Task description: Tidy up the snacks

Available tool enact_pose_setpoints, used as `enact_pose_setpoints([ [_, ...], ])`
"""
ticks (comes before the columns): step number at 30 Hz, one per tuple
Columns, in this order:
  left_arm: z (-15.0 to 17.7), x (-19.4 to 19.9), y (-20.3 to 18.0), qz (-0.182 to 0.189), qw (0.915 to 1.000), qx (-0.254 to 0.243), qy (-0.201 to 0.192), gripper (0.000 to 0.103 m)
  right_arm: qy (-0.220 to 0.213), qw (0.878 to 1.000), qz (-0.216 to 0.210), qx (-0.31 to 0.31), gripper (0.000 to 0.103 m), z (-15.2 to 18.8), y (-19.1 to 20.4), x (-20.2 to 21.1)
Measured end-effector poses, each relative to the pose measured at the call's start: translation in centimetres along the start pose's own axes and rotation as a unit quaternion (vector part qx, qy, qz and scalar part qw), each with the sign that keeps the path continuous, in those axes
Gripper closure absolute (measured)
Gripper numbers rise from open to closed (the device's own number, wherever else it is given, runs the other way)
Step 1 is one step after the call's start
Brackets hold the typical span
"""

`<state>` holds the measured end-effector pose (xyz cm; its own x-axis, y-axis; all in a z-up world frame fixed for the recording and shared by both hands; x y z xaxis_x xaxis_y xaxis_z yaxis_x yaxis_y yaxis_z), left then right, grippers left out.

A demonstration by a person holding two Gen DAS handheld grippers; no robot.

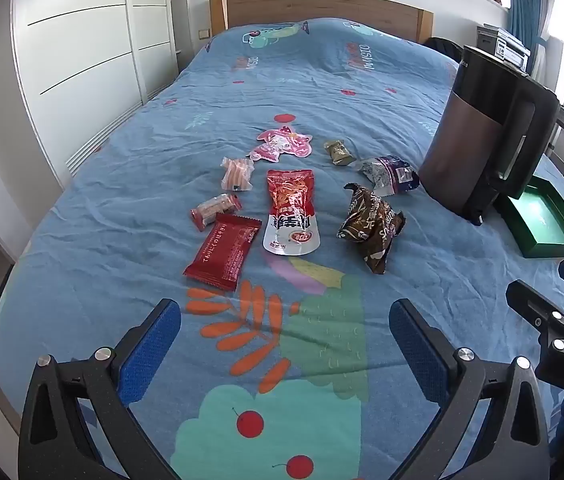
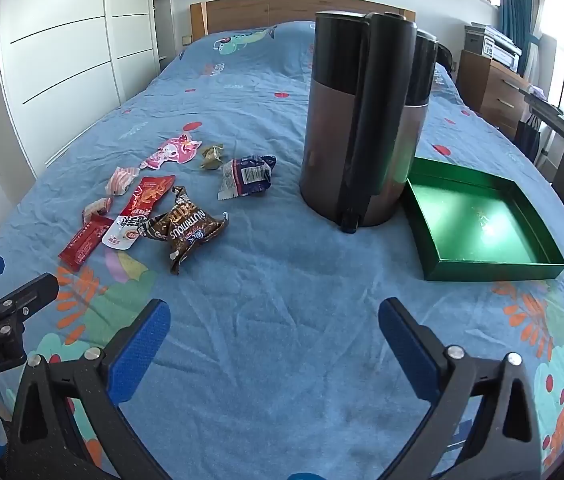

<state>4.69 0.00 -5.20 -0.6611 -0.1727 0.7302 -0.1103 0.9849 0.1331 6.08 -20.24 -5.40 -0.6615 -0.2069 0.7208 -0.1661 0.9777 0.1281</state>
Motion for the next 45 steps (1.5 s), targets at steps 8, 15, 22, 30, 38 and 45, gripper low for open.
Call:
enact_pose_setpoints([
  [8, 0.0, 0.0, 0.0, -0.003, 1.0000, -0.002, 0.001, 0.001, -0.001, 1.000, 0.000, 0.001, 0.000, 0.0, 0.0, 0.0],
  [15, 0.7, -0.3, -0.4, -0.004, 1.0000, -0.002, 0.003, 0.001, 0.003, 1.000, 0.000, 0.004, 0.000, -0.1, 0.0, -0.2],
  [22, 0.2, -0.4, 0.0, -0.002, 1.0000, 0.004, 0.009, 0.001, -0.001, 1.000, 0.004, 0.012, 0.000, -0.8, 0.0, 0.2],
  [30, 0.1, -0.4, 0.1, -0.002, 0.9999, 0.006, 0.008, 0.001, -0.003, 1.000, 0.007, 0.017, 0.000, -1.2, -0.2, 0.1],
  [38, 0.0, -0.3, 0.1, -0.002, 0.9999, 0.007, 0.009, 0.001, -0.004, 1.000, 0.007, 0.018, 0.000, -1.2, -0.3, 0.1],
  [45, -0.3, -0.4, 0.1, -0.002, 0.9999, 0.007, 0.009, 0.001, -0.005, 1.000, 0.006, 0.020, 0.000, -1.3, -0.1, 0.1],
])
Point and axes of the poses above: each gripper's, at about its wrist camera, not at the fingertips, and x roughly against the way its jaws point, y to its left, z to its underside, the point moved 7 cm from there along -x, roughly the way its jaws point, and after that the axes turned 10 degrees about -z, right-handed, at the moved point
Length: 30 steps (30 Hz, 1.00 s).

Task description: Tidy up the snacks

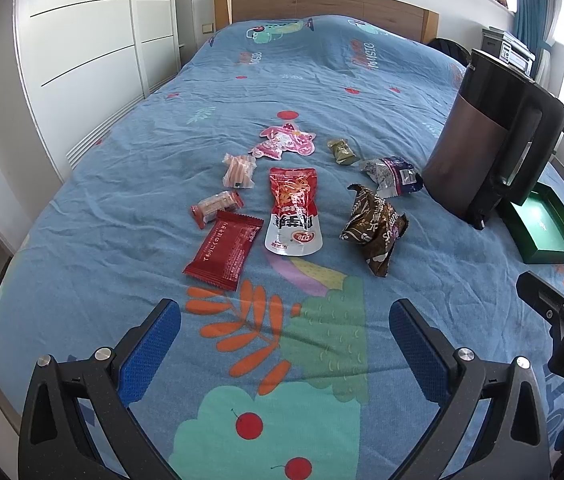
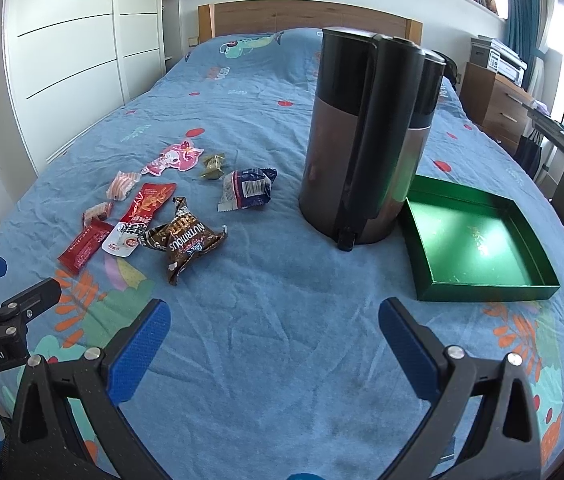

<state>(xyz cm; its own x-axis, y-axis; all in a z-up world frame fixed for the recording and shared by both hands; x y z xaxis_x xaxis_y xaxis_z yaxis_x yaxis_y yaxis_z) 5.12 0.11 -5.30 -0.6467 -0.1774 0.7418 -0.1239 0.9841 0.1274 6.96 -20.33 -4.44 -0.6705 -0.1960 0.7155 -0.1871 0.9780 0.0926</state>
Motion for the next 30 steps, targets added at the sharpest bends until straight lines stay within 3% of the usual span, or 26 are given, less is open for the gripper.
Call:
enact_pose_setpoints([
  [30, -0.36, 0.06, 0.66, -0.011, 0.9999, 0.007, -0.001, 0.001, 0.000, 1.000, -0.001, 0.000, 0.000, 0.10, 0.18, 0.03],
])
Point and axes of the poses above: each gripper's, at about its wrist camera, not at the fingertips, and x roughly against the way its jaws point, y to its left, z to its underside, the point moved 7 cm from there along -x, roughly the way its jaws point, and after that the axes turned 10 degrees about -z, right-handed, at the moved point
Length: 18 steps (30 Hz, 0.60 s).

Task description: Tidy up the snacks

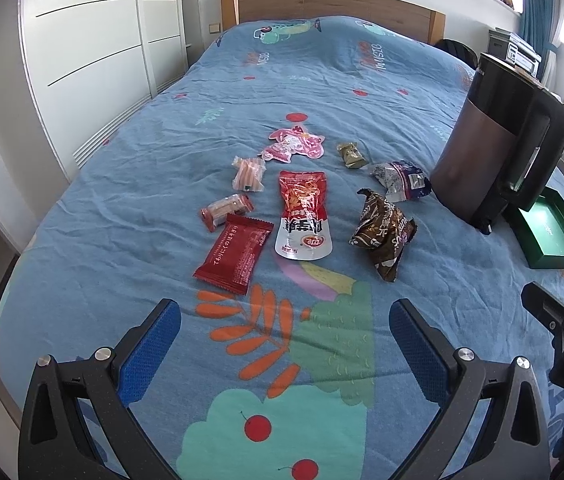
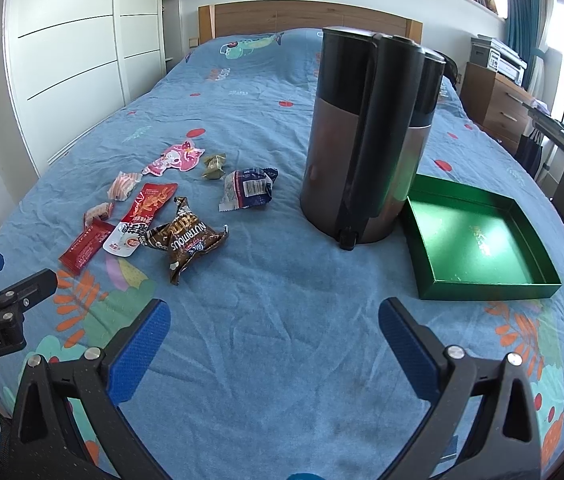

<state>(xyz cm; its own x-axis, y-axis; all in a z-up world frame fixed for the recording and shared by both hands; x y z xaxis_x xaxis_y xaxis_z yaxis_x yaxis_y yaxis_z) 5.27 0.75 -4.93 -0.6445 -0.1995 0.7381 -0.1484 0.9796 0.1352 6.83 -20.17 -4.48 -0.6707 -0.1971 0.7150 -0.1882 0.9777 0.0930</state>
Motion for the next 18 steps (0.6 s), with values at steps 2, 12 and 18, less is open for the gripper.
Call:
enact_pose_setpoints([
  [2, -0.15, 0.05, -0.03, 0.000, 1.0000, -0.001, -0.002, 0.001, 0.000, 1.000, 0.000, 0.000, 0.000, 0.03, -0.01, -0.01],
  [12, -0.40, 0.08, 0.12, -0.002, 1.0000, 0.002, -0.004, 0.001, 0.001, 1.000, 0.000, 0.000, 0.000, 0.09, -0.04, -0.05],
  [18, -0.36, -0.02, 0.12, -0.002, 1.0000, 0.001, -0.004, 0.001, 0.001, 1.000, 0.000, 0.000, 0.000, 0.10, -0.02, -0.08],
])
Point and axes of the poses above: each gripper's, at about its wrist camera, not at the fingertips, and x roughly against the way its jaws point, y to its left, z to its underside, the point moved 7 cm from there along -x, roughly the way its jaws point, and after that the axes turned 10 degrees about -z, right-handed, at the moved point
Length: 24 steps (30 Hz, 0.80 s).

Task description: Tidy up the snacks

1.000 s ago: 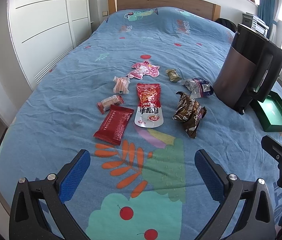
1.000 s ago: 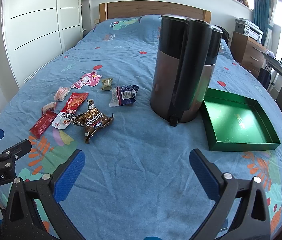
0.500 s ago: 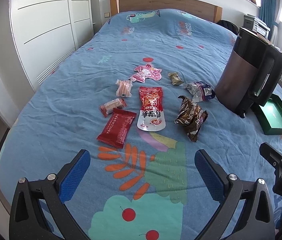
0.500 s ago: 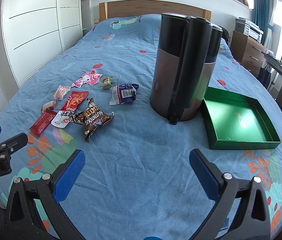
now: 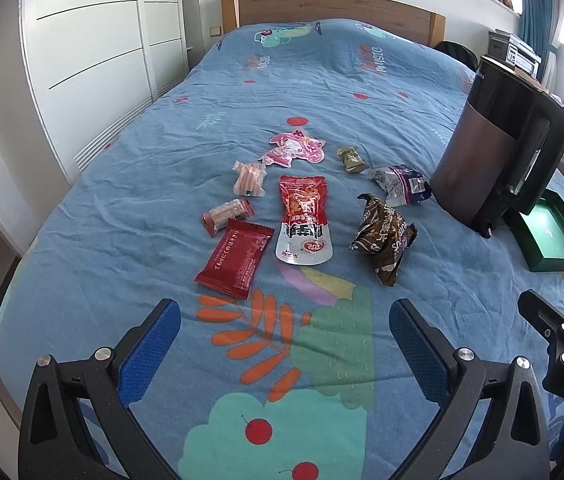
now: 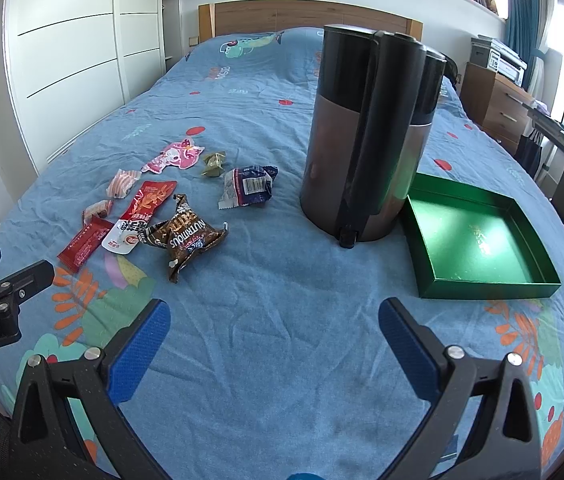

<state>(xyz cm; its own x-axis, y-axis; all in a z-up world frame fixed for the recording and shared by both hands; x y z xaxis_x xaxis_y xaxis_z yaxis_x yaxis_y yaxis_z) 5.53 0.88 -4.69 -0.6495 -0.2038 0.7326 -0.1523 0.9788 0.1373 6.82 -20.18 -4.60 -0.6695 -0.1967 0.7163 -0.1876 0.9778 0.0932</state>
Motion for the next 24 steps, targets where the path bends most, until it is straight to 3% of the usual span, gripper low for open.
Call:
enact_pose_setpoints([
  [14, 0.1, -0.4, 0.0, -0.002, 1.0000, -0.007, -0.005, 0.001, 0.001, 1.000, -0.004, 0.000, 0.000, 0.2, 0.1, -0.1],
  [18, 0.5, -1.3, 0.4, 0.001, 0.9997, -0.021, 0.012, 0.001, 0.004, 1.000, -0.011, -0.002, 0.000, 0.3, 0.5, -0.8],
  [24, 0.9, -3.2, 3.4, 0.009, 0.9986, 0.009, 0.050, 0.001, 0.016, 1.000, -0.022, 0.003, 0.000, 0.0, 1.9, -2.5],
])
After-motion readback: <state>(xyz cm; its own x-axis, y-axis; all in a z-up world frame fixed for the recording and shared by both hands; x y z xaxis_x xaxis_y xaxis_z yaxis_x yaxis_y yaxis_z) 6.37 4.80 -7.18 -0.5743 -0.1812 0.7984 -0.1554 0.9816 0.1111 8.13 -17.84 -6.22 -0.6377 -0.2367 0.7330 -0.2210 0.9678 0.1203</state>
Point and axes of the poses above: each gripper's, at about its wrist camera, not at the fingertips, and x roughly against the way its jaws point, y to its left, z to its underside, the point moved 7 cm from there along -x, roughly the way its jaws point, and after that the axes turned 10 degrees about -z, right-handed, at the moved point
